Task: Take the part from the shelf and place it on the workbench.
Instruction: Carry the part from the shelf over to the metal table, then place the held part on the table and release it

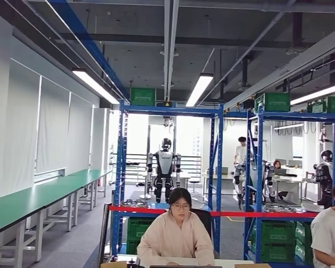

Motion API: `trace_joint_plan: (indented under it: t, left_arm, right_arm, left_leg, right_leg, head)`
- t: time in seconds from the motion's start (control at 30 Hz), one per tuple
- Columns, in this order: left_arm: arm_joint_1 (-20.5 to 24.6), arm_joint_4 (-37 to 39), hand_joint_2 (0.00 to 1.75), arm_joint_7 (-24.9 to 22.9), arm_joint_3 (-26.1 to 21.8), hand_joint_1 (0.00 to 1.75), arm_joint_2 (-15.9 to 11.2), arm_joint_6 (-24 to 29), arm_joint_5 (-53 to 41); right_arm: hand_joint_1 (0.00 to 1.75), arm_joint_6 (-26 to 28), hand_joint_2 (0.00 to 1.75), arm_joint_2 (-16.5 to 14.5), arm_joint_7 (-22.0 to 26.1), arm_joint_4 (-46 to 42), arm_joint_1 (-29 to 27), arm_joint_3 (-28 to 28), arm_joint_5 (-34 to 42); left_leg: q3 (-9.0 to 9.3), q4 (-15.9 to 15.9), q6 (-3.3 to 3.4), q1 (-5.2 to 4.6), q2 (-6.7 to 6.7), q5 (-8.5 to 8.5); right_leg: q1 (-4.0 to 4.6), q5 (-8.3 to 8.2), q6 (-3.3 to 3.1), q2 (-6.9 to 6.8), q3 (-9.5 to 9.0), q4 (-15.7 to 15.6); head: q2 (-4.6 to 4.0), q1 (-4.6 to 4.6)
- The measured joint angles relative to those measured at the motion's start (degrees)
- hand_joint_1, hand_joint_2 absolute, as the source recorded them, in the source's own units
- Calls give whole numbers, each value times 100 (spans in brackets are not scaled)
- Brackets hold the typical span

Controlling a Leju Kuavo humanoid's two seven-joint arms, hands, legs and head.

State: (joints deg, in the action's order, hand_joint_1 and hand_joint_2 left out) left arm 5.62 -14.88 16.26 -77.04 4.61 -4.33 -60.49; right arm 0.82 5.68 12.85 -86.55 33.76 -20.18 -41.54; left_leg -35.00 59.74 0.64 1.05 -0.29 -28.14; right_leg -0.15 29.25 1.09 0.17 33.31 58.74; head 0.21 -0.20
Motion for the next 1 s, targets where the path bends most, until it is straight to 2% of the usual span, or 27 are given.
trace_joint_plan:
  t: [0.07,0.13,0.17,0.2,0.23,0.27,0.33,0.37,0.4,0.47,0.53,0.6,0.67,0.7,0.73,0.77,0.8,0.87,0.9,1.0]
  left_arm:
    - [10,0,175,15,54,0,-5,-13,-52]
    - [14,0,175,66,104,0,-7,-44,-103]
    - [12,0,175,105,128,0,-7,-69,-123]
    - [10,0,175,151,153,0,-7,-94,-144]
    - [10,0,175,189,176,0,-7,-114,-154]
    - [10,0,175,222,196,0,-7,-134,-157]
    - [11,3,175,265,223,0,-1,-167,-159]
    - [8,7,175,280,231,0,2,-181,-159]
    - [1,11,175,290,236,0,6,-196,-162]
    - [-23,16,175,303,242,0,6,-216,-170]
    - [-31,17,175,312,256,0,7,-231,-185]
    - [-21,17,175,321,275,0,2,-239,-197]
    - [-31,17,175,335,287,0,-11,-250,-200]
    - [-38,17,175,345,292,0,-20,-259,-202]
    - [-44,17,175,359,298,0,-28,-273,-203]
    - [-45,17,175,376,307,0,-37,-288,-205]
    - [-41,17,175,393,315,0,-44,-304,-207]
    - [-30,21,175,416,325,0,-54,-332,-210]
    - [-27,23,175,420,327,0,-54,-344,-211]
    - [-35,26,175,423,328,0,-57,-364,-211]
  right_arm:
    - [175,177,175,-11,-306,178,265,-5,-854]
    - [175,277,175,-5,-543,414,500,-8,-1531]
    - [175,304,175,6,-640,553,591,-7,-1837]
    - [175,328,175,29,-727,714,670,-4,-2160]
    - [175,354,175,61,-788,884,745,4,-2450]
    - [175,381,175,102,-832,1059,816,18,-2702]
    - [175,473,175,192,-878,1414,951,58,-3040]
    - [175,523,175,238,-893,1596,1007,76,-3157]
    - [175,574,175,278,-903,1771,1049,92,-3251]
    - [175,633,175,350,-908,2090,1100,128,-3401]
    - [175,663,175,395,-920,2434,1141,161,-3537]
    - [175,720,175,432,-941,2842,1170,178,-3647]
    - [175,776,175,460,-957,3252,1169,185,-3712]
    - [175,787,175,468,-961,3460,1161,185,-3735]
    - [175,785,175,480,-963,3657,1152,185,-3749]
    - [175,784,175,497,-964,3853,1144,187,-3754]
    - [175,785,175,517,-962,4030,1142,190,-3753]
    - [175,787,175,566,-949,4384,1166,197,-3746]
    - [175,779,175,595,-932,4554,1177,201,-3737]
    - [175,722,175,679,-829,5003,1182,211,-3679]
  left_leg:
    - [13,-18,59,20,-2,6]
    - [17,-19,87,19,-2,-3]
    - [22,-18,95,17,-4,-9]
    - [31,-17,103,14,-10,-16]
    - [45,-17,109,10,-21,-25]
    - [67,-17,110,3,-37,-36]
    - [100,-26,100,-14,-67,-59]
    - [103,-36,84,-10,-77,-60]
    - [98,-48,68,-2,-82,-58]
    - [101,-89,17,14,-85,-47]
    - [82,-46,-31,5,-63,-115]
    - [-135,391,-65,4,-37,-354]
    - [-524,1125,-95,10,-29,-619]
    - [-666,1355,-108,13,-27,-644]
    - [-714,1378,-119,17,-25,-562]
    - [-649,1165,-126,23,-23,-374]
    - [-505,793,-132,31,-21,-143]
    - [-230,184,-116,26,-22,112]
    - [-167,53,-93,18,-27,127]
    - [-145,27,10,4,-38,90]
  right_leg:
    - [-14,211,52,-5,151,349]
    - [-21,542,88,-8,524,1115]
    - [-23,644,96,-7,713,1465]
    - [-22,638,96,-7,828,1641]
    - [-20,511,85,-7,831,1576]
    - [-14,289,61,-5,728,1282]
    - [20,-149,-31,0,414,488]
    - [44,-269,-74,3,309,218]
    - [68,-311,-105,4,262,83]
    - [84,-310,-131,2,232,1]
    - [50,-311,-155,-15,151,-146]
    - [19,-313,-175,-33,92,-253]
    - [15,-305,-187,-34,86,-257]
    - [13,-296,-186,-31,81,-252]
    - [9,-283,-177,-26,74,-242]
    - [2,-262,-160,-22,66,-221]
    - [-8,-229,-136,-19,59,-185]
    - [-1,-158,-70,-10,77,-94]
    - [5,-134,-41,-8,86,-61]
    - [-6,-106,25,-8,83,-41]
  head:
    - [-1,0]
    - [-2,0]
    - [-2,0]
    - [-2,0]
    - [-2,0]
    - [-2,0]
    - [-2,1]
    - [1,1]
    - [3,1]
    - [5,2]
    - [2,3]
    - [1,4]
    - [1,4]
    - [0,4]
    - [0,4]
    - [0,4]
    - [-1,4]
    - [-1,1]
    - [-1,-2]
    - [-1,-6]
